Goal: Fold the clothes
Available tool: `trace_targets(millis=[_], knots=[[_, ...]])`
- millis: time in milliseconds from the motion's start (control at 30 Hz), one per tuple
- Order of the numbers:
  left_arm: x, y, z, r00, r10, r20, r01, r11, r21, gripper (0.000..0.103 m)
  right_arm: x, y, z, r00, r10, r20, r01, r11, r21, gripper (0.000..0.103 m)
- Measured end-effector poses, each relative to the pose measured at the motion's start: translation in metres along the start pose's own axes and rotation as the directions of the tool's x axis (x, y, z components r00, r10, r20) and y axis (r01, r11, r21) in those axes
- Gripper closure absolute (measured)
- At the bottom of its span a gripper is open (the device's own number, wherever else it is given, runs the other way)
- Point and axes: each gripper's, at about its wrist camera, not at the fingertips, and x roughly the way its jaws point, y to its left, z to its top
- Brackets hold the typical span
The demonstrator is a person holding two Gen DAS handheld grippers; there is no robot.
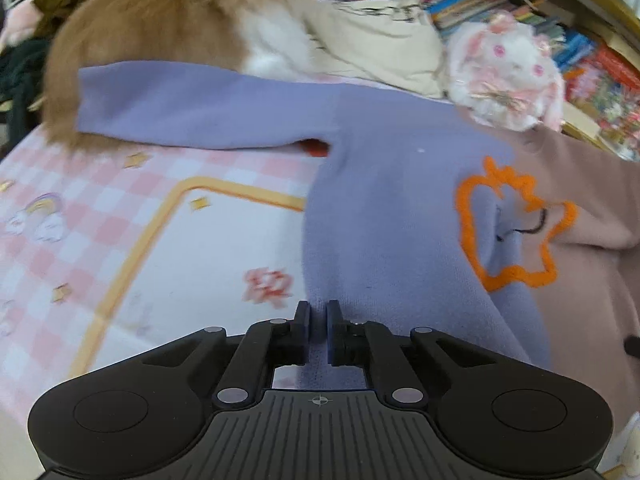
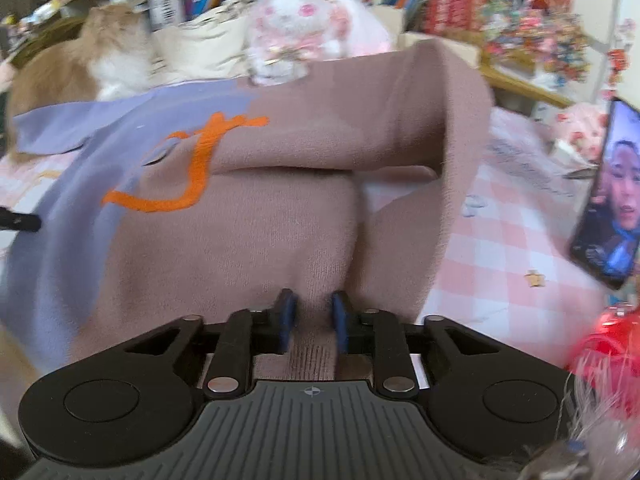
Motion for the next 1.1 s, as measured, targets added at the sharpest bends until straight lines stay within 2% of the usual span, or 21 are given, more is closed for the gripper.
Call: trace_targets(millis=[100,200,267,333,433,533,567,600,700,733,767,867,1033,1100], knots=[[-0.006,0.014,-0.003,0.998,0.056,-0.003,-0.056,0.998,0.009,0.098,-0.003,0.013,-0.003,0.992,0.117,-0.05,-0.12,0.991,-0.059,0.086],[-0.009,0.026,-0.005,0.994,0.11,-0.006,-0.11,0.993,0.04,0.098,-0.006,0.031,-0.005,0.968,0.224,-0.112,-0.239,0.958,-0.158,0.086],[-0.009,0.032,-0.004,0.99,0.143,-0.012,-0.143,0.989,0.031,0.095,-0.007,0.041,-0.006,0.953,0.266,-0.142,-0.292,0.933,-0.212,0.086],[-0.009,0.033,-0.002,0.985,0.174,-0.014,-0.174,0.984,0.028,0.09,-0.008,0.045,-0.006,0.949,0.276,-0.15,-0.306,0.923,-0.234,0.085],[-0.02,0.017,0.002,0.987,0.149,0.064,-0.154,0.985,0.074,0.088,-0.02,0.044,-0.003,0.967,0.24,-0.09,-0.255,0.932,-0.258,0.08],[-0.026,-0.001,0.004,0.986,0.113,0.123,-0.13,0.982,0.138,0.076,-0.045,0.038,0.001,0.984,0.173,0.053,-0.15,0.944,-0.294,0.078],[-0.024,-0.008,0.004,0.987,0.097,0.126,-0.118,0.978,0.171,0.07,-0.052,0.035,0.001,0.982,0.16,0.097,-0.125,0.947,-0.294,0.078],[-0.022,-0.015,0.003,0.988,0.08,0.13,-0.105,0.973,0.203,0.069,-0.06,0.032,0.001,0.98,0.144,0.138,-0.099,0.951,-0.292,0.076],[-0.01,-0.032,-0.001,0.988,0.102,0.114,-0.13,0.951,0.28,0.069,-0.071,0.024,0.003,0.969,0.071,0.236,-0.001,0.959,-0.283,0.069],[-0.009,-0.032,-0.001,0.988,0.105,0.114,-0.133,0.951,0.279,0.069,-0.072,0.022,0.004,0.966,0.05,0.255,0.022,0.962,-0.272,0.063],[-0.008,-0.032,-0.002,0.988,0.108,0.114,-0.136,0.951,0.277,0.069,-0.073,0.021,0.005,0.962,0.028,0.272,0.046,0.964,-0.261,0.061],[-0.01,-0.022,-0.001,0.984,0.135,0.113,-0.159,0.957,0.241,0.063,-0.069,0.014,0.005,0.97,-0.007,0.243,0.06,0.976,-0.212,0.06],[-0.016,0.002,-0.001,0.975,0.197,0.105,-0.212,0.965,0.155,0.063,-0.058,0.011,-0.001,0.983,-0.061,0.175,0.09,0.983,-0.163,0.06],[-0.018,0.013,-0.001,0.975,0.202,0.088,-0.212,0.969,0.123,0.063,-0.056,0.01,-0.005,0.985,-0.076,0.154,0.098,0.985,-0.141,0.059]])
